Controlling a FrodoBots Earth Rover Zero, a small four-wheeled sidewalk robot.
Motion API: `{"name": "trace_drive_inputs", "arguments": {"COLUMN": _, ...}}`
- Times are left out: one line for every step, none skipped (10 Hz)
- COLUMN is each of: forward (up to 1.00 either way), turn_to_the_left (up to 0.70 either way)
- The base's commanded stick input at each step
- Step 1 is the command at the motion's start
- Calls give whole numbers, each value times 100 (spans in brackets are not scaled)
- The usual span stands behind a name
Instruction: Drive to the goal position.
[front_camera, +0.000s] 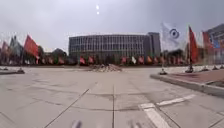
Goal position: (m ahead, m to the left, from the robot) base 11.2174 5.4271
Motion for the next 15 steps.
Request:
{"name": "trace_drive_inputs", "arguments": {"forward": 100, "turn_to_the_left": -8}}
{"name": "trace_drive_inputs", "arguments": {"forward": 100, "turn_to_the_left": 0}}
{"name": "trace_drive_inputs", "arguments": {"forward": 100, "turn_to_the_left": 0}}
{"name": "trace_drive_inputs", "arguments": {"forward": 100, "turn_to_the_left": 0}}
{"name": "trace_drive_inputs", "arguments": {"forward": 100, "turn_to_the_left": 0}}
{"name": "trace_drive_inputs", "arguments": {"forward": 100, "turn_to_the_left": 0}}
{"name": "trace_drive_inputs", "arguments": {"forward": 100, "turn_to_the_left": 0}}
{"name": "trace_drive_inputs", "arguments": {"forward": 100, "turn_to_the_left": 0}}
{"name": "trace_drive_inputs", "arguments": {"forward": 100, "turn_to_the_left": 0}}
{"name": "trace_drive_inputs", "arguments": {"forward": 100, "turn_to_the_left": 0}}
{"name": "trace_drive_inputs", "arguments": {"forward": 100, "turn_to_the_left": 0}}
{"name": "trace_drive_inputs", "arguments": {"forward": 100, "turn_to_the_left": 0}}
{"name": "trace_drive_inputs", "arguments": {"forward": 100, "turn_to_the_left": 0}}
{"name": "trace_drive_inputs", "arguments": {"forward": 100, "turn_to_the_left": 0}}
{"name": "trace_drive_inputs", "arguments": {"forward": 100, "turn_to_the_left": 0}}
